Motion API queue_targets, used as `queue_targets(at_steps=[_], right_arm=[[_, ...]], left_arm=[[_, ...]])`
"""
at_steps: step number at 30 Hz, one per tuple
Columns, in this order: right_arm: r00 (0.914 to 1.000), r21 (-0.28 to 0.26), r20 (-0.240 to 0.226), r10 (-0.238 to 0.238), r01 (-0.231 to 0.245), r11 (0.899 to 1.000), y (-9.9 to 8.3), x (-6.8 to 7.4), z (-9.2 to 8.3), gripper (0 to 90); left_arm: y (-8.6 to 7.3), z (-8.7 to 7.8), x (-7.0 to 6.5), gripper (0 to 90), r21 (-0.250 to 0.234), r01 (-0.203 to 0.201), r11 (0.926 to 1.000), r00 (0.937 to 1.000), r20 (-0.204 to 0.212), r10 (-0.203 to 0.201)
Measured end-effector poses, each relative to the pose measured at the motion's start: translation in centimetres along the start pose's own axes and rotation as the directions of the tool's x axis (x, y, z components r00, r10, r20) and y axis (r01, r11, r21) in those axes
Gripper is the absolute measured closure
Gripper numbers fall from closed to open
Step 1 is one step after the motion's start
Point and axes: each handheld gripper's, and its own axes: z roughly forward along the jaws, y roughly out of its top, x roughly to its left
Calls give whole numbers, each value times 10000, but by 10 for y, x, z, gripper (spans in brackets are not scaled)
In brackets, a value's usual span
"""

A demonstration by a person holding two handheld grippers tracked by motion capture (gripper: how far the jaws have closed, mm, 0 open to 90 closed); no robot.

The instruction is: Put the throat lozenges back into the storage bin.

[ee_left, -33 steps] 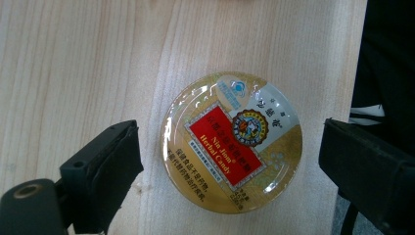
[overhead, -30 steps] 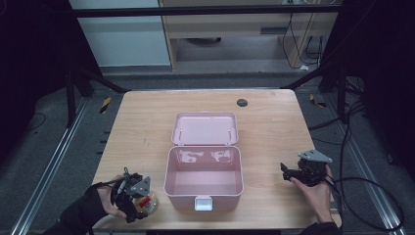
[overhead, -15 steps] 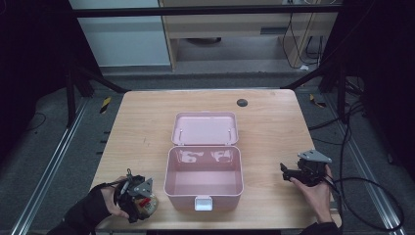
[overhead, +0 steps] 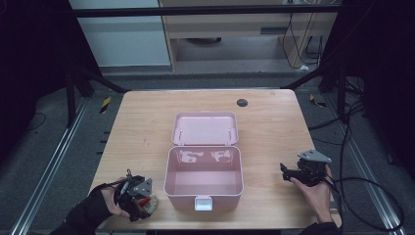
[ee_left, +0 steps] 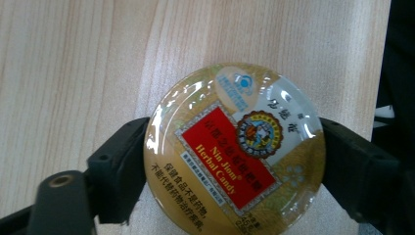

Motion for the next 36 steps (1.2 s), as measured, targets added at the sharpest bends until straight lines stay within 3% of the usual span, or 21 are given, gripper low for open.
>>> queue_targets(at_steps=[8,12,27,36], right_arm=[[10000,2,-7,18,-18,10000,0,0,0,28],[10000,26,-28,27,-27,10000,0,0,0,28],[9999,46,-104,32,-32,10000,-2,-2,1,29],[9999,52,-114,4,-4,10000,-2,-2,1,30]], left_arm=[[-1,-1,1,194,-23,226,9997,9997,44,-225],[-2,-5,3,193,-339,419,9985,9991,72,-417],[11,-40,14,194,-1059,619,9925,9971,-368,-661],[18,-71,22,194,-1494,675,9865,9948,-655,-780]])
